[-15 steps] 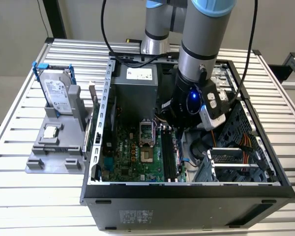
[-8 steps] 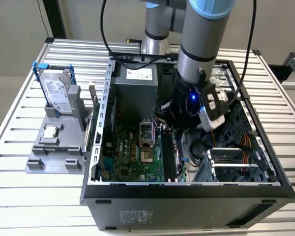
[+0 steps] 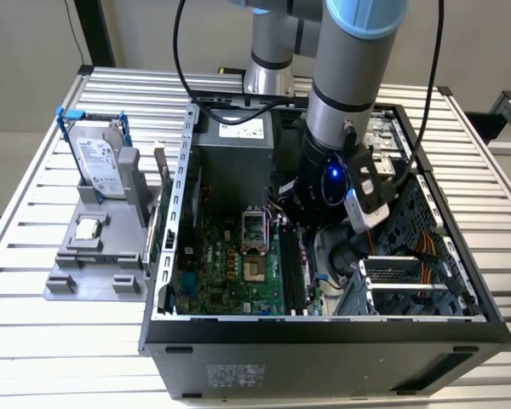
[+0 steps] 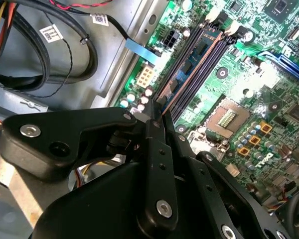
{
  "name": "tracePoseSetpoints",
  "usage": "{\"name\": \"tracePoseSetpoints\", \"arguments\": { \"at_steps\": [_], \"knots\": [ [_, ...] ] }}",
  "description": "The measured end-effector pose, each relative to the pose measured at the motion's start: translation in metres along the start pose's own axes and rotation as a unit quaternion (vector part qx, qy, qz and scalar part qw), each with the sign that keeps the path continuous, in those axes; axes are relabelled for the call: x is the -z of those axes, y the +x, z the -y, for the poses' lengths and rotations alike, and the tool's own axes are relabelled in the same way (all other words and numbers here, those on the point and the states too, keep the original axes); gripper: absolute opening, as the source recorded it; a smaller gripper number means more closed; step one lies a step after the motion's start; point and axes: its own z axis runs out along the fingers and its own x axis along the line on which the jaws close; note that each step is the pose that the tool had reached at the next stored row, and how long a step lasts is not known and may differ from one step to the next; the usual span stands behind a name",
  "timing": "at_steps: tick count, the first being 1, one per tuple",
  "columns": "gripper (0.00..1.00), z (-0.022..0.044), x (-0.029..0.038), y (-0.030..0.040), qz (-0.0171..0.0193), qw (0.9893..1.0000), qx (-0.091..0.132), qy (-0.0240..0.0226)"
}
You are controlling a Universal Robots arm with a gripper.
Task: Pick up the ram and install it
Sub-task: 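Insert the ram into the slot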
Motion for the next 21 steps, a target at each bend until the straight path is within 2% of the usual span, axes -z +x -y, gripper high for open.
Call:
{"name": "tracePoseSetpoints", "arguments": {
  "at_steps": [10,21],
  "knots": [
    [0.0,0.0062,-0.0037,0.0029,0.0,1.0,0.0,0.0],
    [0.0,0.0067,-0.0114,0.0067,-0.0001,1.0,0.0,0.0001]
  ]
}}
